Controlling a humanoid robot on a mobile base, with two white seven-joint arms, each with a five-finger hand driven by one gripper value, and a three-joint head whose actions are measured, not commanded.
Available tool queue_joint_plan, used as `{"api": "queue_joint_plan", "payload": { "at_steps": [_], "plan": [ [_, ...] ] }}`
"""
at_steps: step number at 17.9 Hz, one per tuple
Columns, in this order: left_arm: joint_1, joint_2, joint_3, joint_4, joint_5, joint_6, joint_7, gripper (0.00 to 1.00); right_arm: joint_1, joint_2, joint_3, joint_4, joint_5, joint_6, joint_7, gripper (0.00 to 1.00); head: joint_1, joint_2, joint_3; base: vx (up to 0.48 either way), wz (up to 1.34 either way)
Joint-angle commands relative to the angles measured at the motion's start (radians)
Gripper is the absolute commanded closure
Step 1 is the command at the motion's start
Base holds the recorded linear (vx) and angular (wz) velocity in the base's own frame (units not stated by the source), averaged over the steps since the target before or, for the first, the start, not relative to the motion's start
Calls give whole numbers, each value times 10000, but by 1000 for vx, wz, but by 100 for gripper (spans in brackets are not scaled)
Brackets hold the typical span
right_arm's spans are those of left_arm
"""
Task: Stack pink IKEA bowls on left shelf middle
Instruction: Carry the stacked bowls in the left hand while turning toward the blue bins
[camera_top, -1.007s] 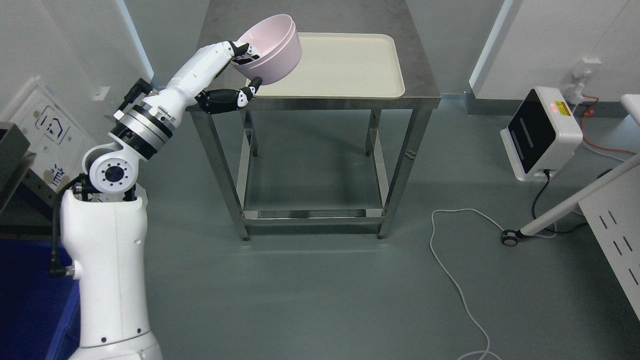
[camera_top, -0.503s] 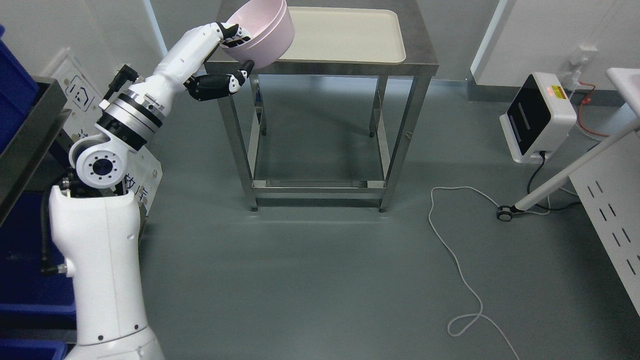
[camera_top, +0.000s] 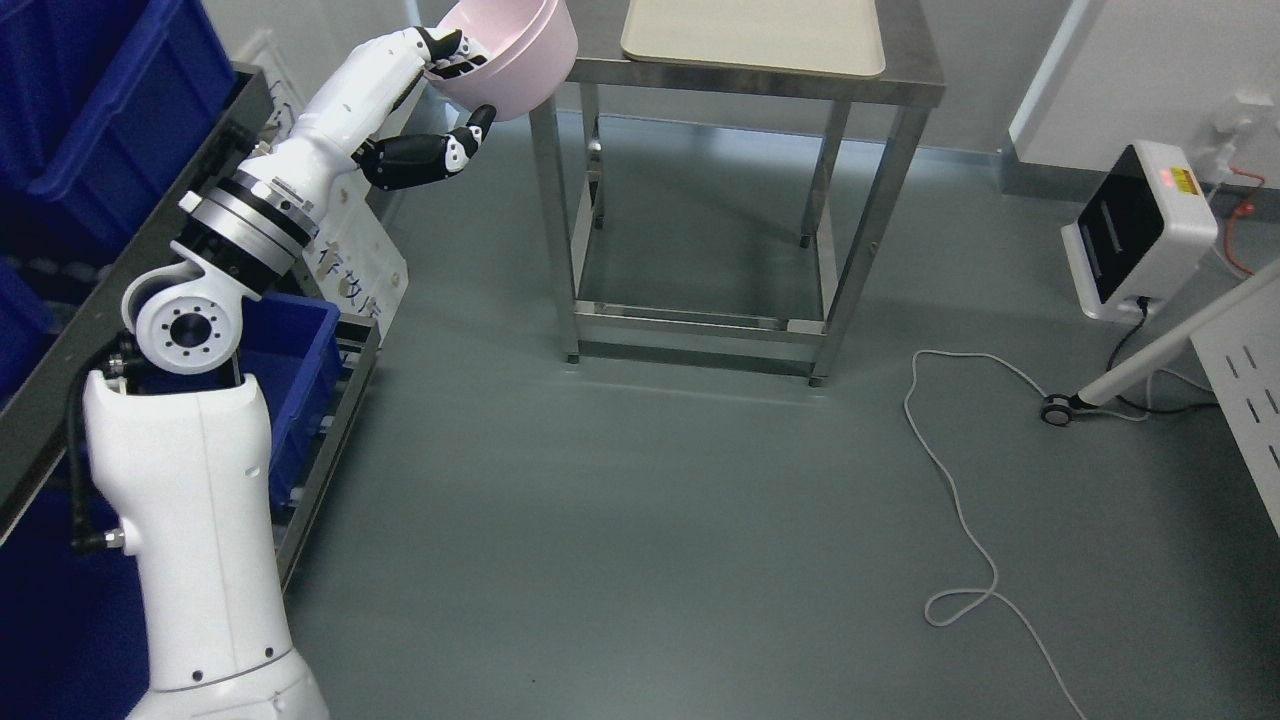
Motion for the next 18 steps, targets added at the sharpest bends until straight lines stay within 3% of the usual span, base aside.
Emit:
{"api": "queue_joint_plan", "payload": {
  "at_steps": [1,12,16,18],
  "plan": [
    [-35,175,325,-174,-19,37,27,97,-1,-175,-92,0,77,8,0,0,0,0,0,-283,407],
    [-1324,175,279,-112,-95,773,42,97,-1,-175,-107,0,77,8,15,0,0,0,0,-210,646],
    [-710,1945,739,-82,-34,620,12,96,-1,-175,-107,0,77,8,15,0,0,0,0,-111,876],
    [-710,2300,908,-66,-19,620,-35,95,-1,-175,-107,0,77,8,0,0,0,0,0,-89,776]
  ]
}}
